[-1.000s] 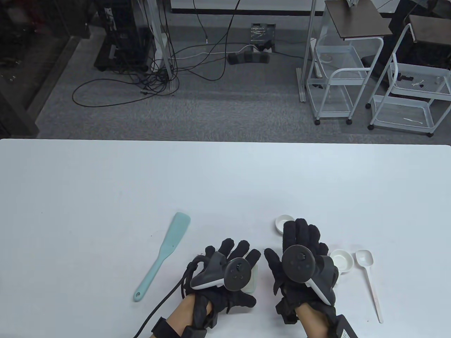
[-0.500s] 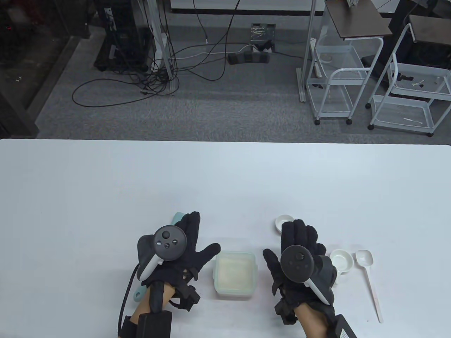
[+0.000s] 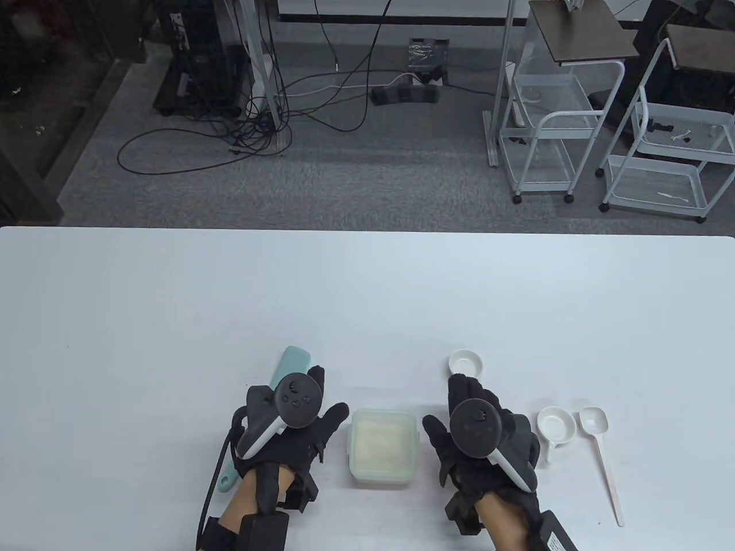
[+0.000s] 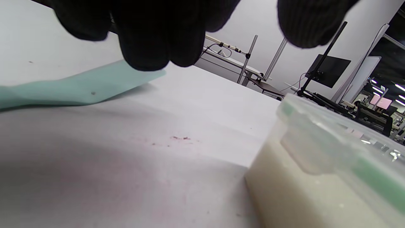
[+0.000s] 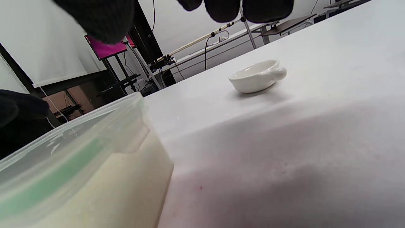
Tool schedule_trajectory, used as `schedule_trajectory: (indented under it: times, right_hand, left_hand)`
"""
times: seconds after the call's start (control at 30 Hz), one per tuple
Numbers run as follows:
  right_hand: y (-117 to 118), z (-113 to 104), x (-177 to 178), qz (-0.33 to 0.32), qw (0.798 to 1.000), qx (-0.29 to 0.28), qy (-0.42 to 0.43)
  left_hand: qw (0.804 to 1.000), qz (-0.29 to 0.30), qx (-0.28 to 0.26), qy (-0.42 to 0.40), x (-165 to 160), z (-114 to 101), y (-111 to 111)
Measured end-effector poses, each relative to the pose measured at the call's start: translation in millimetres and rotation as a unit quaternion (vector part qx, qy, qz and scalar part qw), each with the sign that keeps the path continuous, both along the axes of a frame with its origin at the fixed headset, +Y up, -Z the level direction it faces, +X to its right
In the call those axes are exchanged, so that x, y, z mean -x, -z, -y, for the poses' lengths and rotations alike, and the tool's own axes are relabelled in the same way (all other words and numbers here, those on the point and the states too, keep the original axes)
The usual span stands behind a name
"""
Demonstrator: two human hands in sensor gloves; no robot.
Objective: Scoop white sugar with coffee spoon and level it off using dessert spatula
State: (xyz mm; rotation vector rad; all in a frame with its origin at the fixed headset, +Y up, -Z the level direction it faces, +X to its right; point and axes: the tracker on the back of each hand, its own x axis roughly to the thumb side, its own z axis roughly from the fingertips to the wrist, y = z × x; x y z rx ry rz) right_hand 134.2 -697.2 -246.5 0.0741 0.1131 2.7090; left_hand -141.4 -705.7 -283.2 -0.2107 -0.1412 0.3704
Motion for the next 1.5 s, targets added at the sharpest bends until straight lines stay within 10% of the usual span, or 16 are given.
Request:
schedule_trajectory:
  times: [0.37, 1.27, 1.5]
  right_hand:
    - [1.1, 21.4, 19.9, -0.063, 0.996, 0.056, -0.005]
    - [7.4, 36.3, 15.3, -0.025, 0.975, 0.132, 0.175]
    - [5.4, 30.6, 15.8, -0.011, 0.983, 0.114, 0.142]
  left_hand:
    - [0.997, 0.055, 0.031, 0.05, -21.6, 11.2, -3.5]
    - [0.97, 0.058, 0.2, -0.13, -17.7, 33.6, 4.5]
    - [0.981, 0.044, 0.166, -0.091, -21.5, 26.4, 0.4]
